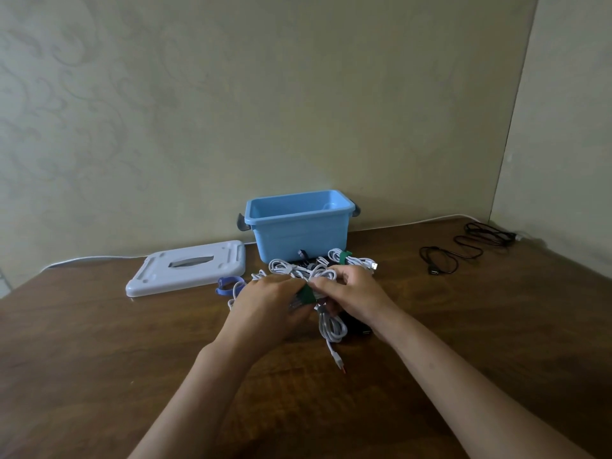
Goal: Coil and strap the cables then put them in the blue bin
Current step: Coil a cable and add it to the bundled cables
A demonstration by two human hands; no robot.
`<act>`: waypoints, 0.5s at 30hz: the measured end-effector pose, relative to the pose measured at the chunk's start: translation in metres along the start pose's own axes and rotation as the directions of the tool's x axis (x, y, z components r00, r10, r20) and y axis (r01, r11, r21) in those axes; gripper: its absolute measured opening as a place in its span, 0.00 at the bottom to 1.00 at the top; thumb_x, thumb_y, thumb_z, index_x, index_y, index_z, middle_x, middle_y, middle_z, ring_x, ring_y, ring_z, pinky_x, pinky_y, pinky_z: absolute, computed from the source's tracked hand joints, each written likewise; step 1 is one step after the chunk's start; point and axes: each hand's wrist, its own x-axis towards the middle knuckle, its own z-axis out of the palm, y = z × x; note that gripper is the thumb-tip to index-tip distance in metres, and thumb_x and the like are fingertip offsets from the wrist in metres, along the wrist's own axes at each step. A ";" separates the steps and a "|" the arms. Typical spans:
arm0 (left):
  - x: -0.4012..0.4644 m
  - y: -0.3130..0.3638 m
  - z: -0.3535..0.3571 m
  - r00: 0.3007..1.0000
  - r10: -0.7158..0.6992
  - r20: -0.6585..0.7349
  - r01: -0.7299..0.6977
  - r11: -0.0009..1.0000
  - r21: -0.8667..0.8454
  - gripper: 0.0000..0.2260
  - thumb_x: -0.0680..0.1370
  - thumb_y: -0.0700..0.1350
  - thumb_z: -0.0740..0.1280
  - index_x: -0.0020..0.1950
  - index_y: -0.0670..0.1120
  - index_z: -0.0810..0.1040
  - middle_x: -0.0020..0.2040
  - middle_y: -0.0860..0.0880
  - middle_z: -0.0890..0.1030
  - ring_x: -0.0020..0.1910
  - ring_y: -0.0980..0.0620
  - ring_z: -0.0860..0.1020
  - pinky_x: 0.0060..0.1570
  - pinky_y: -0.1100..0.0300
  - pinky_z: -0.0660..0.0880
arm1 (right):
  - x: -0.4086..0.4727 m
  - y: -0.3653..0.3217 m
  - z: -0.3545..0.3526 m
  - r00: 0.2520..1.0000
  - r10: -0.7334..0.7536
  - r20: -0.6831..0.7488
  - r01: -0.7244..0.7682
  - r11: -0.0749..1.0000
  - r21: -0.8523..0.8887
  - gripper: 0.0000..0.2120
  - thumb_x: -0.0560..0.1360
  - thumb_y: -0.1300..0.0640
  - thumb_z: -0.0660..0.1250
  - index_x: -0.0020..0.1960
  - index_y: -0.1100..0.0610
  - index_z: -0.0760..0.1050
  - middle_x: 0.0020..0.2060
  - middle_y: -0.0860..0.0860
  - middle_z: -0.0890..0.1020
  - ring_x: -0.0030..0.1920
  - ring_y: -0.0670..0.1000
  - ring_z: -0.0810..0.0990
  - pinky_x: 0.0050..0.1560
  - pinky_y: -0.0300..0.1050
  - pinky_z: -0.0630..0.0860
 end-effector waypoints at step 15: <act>0.004 0.012 -0.008 0.937 -0.300 -0.178 0.198 0.877 -0.438 0.10 0.75 0.53 0.71 0.51 0.50 0.83 0.39 0.59 0.83 0.38 0.60 0.82 0.36 0.67 0.78 | -0.007 -0.012 0.007 0.992 -0.102 0.076 0.072 0.941 0.330 0.20 0.70 0.36 0.68 0.58 0.43 0.79 0.51 0.48 0.86 0.52 0.48 0.86 0.56 0.49 0.83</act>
